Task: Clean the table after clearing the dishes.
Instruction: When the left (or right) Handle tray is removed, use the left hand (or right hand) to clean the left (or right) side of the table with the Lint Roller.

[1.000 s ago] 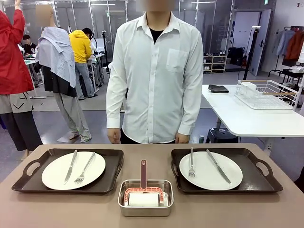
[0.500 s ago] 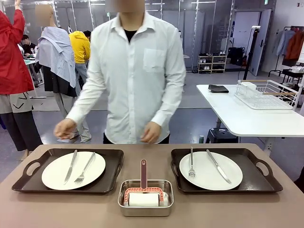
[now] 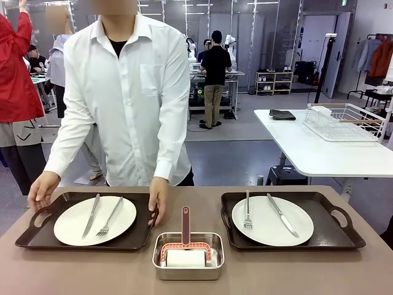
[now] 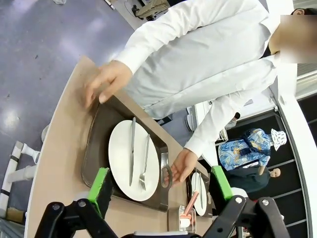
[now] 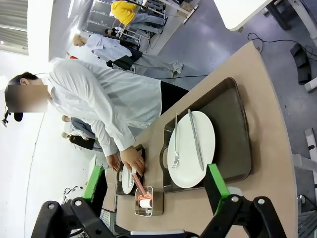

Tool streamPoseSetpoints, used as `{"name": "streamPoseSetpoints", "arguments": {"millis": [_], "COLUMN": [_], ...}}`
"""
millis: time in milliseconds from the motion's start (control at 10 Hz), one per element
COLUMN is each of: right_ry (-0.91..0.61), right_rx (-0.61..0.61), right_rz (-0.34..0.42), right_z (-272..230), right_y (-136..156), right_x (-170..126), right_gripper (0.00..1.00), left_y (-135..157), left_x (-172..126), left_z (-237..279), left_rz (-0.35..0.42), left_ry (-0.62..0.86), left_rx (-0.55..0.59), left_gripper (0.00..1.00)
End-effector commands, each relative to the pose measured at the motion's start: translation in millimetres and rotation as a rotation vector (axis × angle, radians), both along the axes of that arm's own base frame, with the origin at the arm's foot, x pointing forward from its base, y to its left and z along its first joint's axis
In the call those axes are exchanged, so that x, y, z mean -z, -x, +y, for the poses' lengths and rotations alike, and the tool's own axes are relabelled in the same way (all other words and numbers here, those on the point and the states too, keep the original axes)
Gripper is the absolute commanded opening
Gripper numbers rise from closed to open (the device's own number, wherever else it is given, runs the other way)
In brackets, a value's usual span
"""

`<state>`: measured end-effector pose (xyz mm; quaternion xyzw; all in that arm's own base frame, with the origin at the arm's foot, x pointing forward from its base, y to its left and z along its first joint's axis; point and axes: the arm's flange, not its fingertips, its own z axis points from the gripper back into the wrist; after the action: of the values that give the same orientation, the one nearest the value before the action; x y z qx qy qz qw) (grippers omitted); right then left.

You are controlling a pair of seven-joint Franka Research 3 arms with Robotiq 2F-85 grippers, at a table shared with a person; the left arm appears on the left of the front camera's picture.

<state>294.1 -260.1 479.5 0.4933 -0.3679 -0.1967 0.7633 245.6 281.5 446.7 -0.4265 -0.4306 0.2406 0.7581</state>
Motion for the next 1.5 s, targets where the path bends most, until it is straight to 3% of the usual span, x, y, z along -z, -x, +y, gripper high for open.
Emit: {"name": "streamPoseSetpoints", "arguments": {"millis": [0, 1400], "right_ry": [0.006, 0.006], "right_rx": [-0.003, -0.003], "right_rz": [-0.029, -0.029], "right_z": [0.6, 0.6], "right_y": [0.3, 0.3], "right_x": [1.1, 1.1], "right_gripper": [1.0, 1.0], "left_y": [1.1, 1.1], "left_x": [1.7, 1.7], "left_z": [2.1, 2.1], "left_rz": [-0.011, -0.011], "left_ry": [0.001, 0.001], "left_rx": [0.009, 0.009], "left_gripper": [1.0, 1.0]}}
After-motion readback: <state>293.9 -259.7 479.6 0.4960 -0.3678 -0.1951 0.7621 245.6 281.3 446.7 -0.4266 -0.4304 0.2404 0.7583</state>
